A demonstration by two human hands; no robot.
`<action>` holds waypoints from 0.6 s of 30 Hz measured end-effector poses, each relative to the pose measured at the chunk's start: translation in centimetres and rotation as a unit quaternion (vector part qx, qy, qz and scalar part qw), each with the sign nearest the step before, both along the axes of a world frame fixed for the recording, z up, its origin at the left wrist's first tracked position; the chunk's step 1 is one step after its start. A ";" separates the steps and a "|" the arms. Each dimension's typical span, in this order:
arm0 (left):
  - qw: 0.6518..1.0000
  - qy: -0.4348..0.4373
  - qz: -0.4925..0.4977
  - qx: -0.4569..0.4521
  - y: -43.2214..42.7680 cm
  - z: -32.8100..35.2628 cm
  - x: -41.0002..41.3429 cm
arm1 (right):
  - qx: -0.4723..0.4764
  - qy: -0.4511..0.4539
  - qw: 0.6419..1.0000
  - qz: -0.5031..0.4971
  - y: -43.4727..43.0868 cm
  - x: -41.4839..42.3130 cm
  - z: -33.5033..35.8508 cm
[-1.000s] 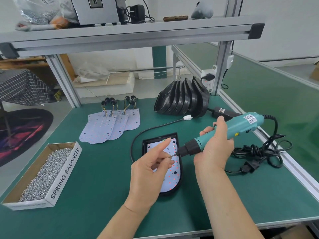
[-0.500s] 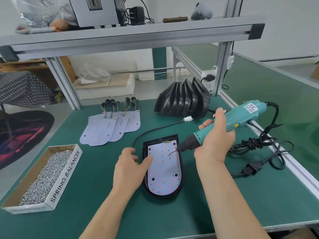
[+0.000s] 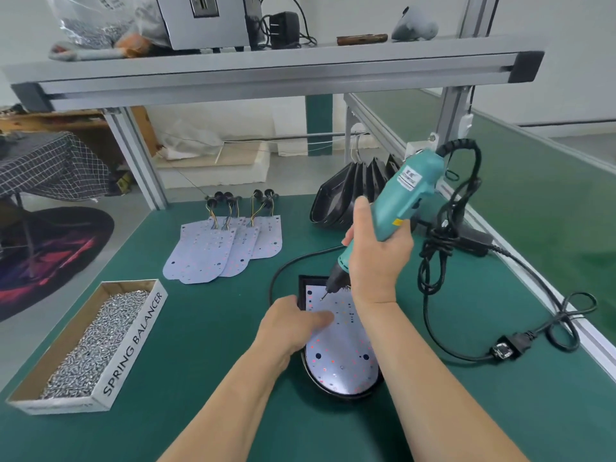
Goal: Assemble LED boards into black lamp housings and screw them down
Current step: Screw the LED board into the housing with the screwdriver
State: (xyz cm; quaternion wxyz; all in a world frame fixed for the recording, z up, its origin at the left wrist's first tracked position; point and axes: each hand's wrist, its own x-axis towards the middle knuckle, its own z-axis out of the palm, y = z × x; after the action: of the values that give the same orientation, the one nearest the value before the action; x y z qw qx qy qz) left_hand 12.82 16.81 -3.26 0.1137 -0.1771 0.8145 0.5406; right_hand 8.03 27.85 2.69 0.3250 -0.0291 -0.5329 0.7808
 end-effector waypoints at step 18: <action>1.000 0.002 0.007 -0.001 -0.1 -0.8 -0.4 | 0.110 0.005 0.994 0.005 -2.5 -1.9 -1.7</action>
State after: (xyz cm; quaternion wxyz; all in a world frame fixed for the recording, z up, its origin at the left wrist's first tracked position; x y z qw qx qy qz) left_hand 12.45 16.68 -4.02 0.1082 -0.1823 0.8137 0.5412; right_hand 6.16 25.40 1.01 0.3251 0.0129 -0.6143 0.7189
